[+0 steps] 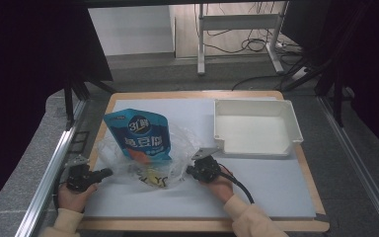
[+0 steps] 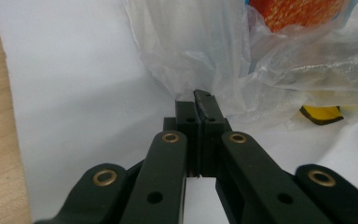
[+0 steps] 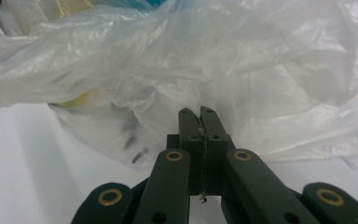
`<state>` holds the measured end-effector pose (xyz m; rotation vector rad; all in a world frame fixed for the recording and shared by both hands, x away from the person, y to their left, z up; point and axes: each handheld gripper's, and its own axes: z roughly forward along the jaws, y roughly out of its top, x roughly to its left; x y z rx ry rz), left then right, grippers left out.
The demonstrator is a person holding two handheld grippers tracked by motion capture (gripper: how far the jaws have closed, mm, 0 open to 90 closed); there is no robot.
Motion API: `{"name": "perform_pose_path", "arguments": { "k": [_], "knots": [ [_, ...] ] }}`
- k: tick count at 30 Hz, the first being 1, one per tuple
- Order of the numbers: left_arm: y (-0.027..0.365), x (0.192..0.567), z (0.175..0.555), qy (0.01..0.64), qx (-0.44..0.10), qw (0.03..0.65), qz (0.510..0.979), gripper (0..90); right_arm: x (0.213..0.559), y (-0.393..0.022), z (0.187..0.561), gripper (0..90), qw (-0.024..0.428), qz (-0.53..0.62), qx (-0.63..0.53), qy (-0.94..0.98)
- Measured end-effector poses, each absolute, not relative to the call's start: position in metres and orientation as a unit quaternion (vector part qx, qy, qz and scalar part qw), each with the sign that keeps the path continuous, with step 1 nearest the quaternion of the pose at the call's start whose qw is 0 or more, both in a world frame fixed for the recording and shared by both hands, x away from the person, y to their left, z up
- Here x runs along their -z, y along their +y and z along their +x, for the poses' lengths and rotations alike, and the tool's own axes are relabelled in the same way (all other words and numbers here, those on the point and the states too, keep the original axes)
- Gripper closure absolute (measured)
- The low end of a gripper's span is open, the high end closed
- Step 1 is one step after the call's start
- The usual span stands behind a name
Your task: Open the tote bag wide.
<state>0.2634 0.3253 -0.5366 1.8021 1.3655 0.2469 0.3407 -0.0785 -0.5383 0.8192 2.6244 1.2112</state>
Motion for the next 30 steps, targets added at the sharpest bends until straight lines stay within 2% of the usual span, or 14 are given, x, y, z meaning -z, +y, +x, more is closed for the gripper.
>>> {"name": "perform_pose_path", "arguments": {
  "k": [24,30],
  "knots": [
    [0.323,0.540,0.266,0.545,-0.096,0.414,0.722,90.0,0.534,-0.089,0.341,88.7,0.068,0.280,-0.403,0.868],
    [0.323,0.540,0.266,0.544,-0.096,0.416,0.722,90.0,0.525,-0.095,0.338,68.1,0.067,0.279,-0.419,0.861]
  ]
}}
